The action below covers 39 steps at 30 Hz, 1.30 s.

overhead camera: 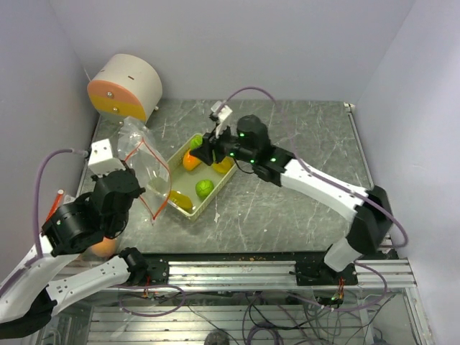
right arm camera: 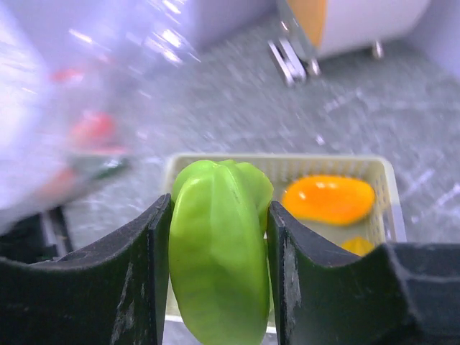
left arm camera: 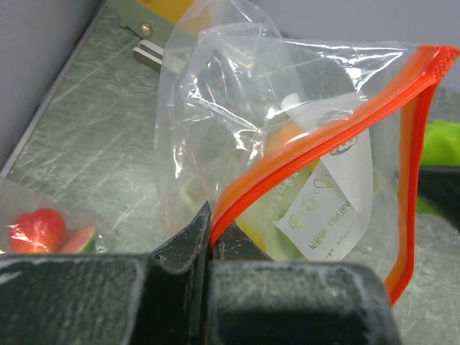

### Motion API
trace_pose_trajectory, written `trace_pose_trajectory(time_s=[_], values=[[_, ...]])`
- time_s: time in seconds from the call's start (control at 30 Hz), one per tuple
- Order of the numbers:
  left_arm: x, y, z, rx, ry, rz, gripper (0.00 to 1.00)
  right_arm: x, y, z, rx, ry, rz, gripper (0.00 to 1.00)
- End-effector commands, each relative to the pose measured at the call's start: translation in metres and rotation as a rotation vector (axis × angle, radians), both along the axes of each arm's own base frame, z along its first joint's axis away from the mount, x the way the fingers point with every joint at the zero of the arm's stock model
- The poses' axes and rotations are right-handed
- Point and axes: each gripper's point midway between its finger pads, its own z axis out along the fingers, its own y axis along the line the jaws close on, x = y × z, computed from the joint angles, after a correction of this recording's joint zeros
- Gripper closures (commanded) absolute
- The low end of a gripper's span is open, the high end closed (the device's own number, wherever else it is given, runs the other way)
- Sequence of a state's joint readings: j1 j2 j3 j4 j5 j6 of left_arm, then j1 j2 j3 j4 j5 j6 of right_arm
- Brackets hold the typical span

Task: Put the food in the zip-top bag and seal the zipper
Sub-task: Zip the fake fruit and place it in the bin, then place the fake fruit in the zipper food storage bag.

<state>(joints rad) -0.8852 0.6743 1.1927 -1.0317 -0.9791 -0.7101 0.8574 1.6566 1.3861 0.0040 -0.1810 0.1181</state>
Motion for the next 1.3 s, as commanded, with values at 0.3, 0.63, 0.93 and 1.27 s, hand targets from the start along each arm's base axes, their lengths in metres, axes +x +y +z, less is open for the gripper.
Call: trace_pose_trajectory(time_s=[0.3, 0.63, 0.93, 1.27], values=[[0.034, -0.069, -0.013, -0.08, 0.006, -0.128, 0.93, -0.142, -0.017, 0.109, 0.381, -0.046, 0.547, 0.77], [0.047, -0.09, -0.03, -0.123, 0.018, -0.136, 0.93, -0.142, -0.006, 0.129, 0.596, 0.093, 0.482, 0.77], [0.044, -0.094, -0.032, -0.233, -0.031, -0.146, 0.93, -0.113, 0.019, 0.096, 0.589, 0.23, 0.359, 0.8], [0.039, -0.106, -0.027, -0.309, -0.041, -0.212, 0.93, -0.065, 0.026, 0.048, 0.411, 0.225, 0.005, 0.77]])
